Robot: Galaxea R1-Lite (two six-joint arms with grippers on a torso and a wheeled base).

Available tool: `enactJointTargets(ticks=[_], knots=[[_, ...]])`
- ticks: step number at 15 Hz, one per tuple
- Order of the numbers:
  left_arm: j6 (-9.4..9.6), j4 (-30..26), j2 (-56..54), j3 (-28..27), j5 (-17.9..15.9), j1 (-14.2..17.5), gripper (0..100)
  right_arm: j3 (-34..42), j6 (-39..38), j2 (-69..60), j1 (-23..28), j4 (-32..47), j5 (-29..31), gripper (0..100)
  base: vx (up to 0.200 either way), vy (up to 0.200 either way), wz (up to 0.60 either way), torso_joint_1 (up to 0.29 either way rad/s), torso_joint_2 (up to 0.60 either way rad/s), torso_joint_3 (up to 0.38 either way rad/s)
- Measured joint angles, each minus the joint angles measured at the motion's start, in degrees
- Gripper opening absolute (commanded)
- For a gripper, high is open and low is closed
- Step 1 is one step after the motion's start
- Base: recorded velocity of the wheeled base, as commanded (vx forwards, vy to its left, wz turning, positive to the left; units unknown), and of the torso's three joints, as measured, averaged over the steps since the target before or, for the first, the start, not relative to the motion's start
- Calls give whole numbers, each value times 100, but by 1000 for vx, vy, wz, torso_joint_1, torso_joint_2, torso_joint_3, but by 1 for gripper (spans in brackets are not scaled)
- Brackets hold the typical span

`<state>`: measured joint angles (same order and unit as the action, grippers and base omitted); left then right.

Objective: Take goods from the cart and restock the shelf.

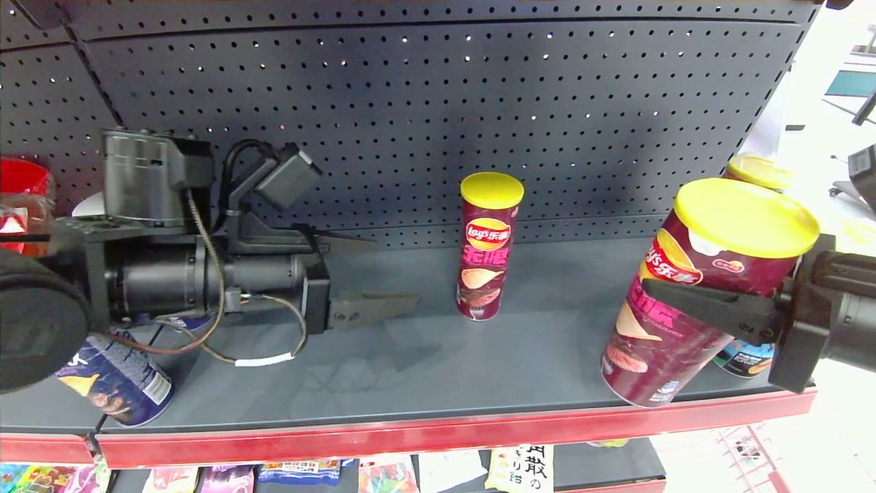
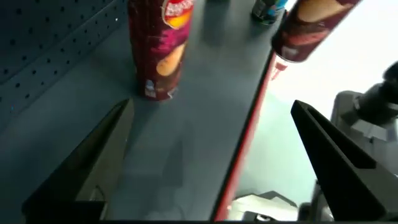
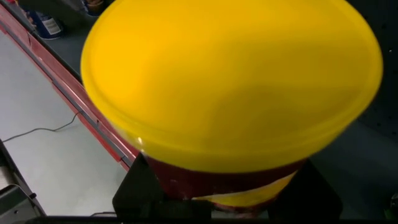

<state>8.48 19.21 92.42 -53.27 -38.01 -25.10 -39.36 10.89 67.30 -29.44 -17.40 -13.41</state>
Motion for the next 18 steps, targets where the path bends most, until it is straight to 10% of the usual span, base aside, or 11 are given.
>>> enactJointTargets(ticks=[8, 18], knots=[[22, 238, 1499, -1665, -282, -55, 100, 15, 0, 2, -7, 0, 24, 0, 0, 0, 0, 0, 0, 0], [21, 213, 2288, -2483, -589, -279, 100, 26, 6, -13, -5, 0, 41, 0, 0, 0, 0, 0, 0, 0]])
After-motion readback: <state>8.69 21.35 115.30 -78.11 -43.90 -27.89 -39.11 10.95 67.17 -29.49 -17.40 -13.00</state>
